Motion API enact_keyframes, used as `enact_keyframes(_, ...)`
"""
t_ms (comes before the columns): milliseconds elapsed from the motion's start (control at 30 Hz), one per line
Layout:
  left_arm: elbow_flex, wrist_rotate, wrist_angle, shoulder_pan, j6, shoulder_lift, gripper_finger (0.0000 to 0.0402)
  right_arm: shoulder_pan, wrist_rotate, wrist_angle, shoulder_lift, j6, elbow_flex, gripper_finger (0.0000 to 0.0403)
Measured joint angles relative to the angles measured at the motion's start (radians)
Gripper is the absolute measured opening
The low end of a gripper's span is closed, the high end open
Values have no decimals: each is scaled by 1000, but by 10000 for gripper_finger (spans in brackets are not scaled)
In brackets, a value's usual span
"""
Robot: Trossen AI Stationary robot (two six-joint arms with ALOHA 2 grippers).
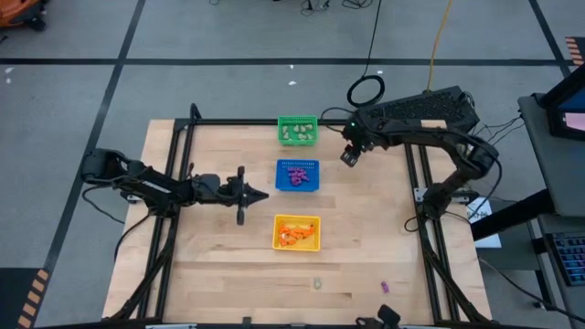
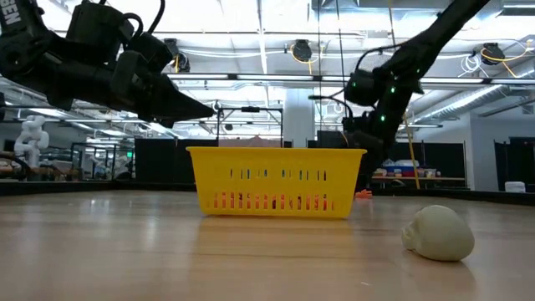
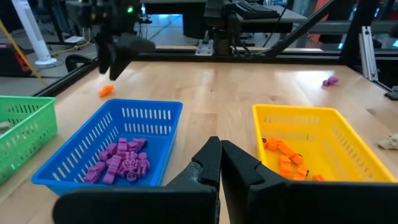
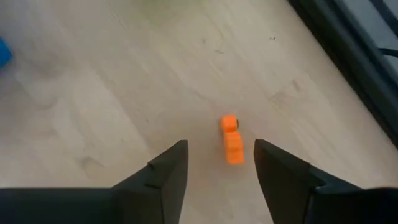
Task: Sort Halloween decoration
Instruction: Put the orange skeleton toy into the yellow bin
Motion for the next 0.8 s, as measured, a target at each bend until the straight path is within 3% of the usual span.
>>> enact_keyframes(400, 0, -1, 0, -10, 1, 0, 11, -49, -46, 29, 134, -50, 0, 148)
enact_keyframes(800, 0, -33, 0, -10, 2, 1, 11, -44, -46, 70, 142, -107, 0, 12)
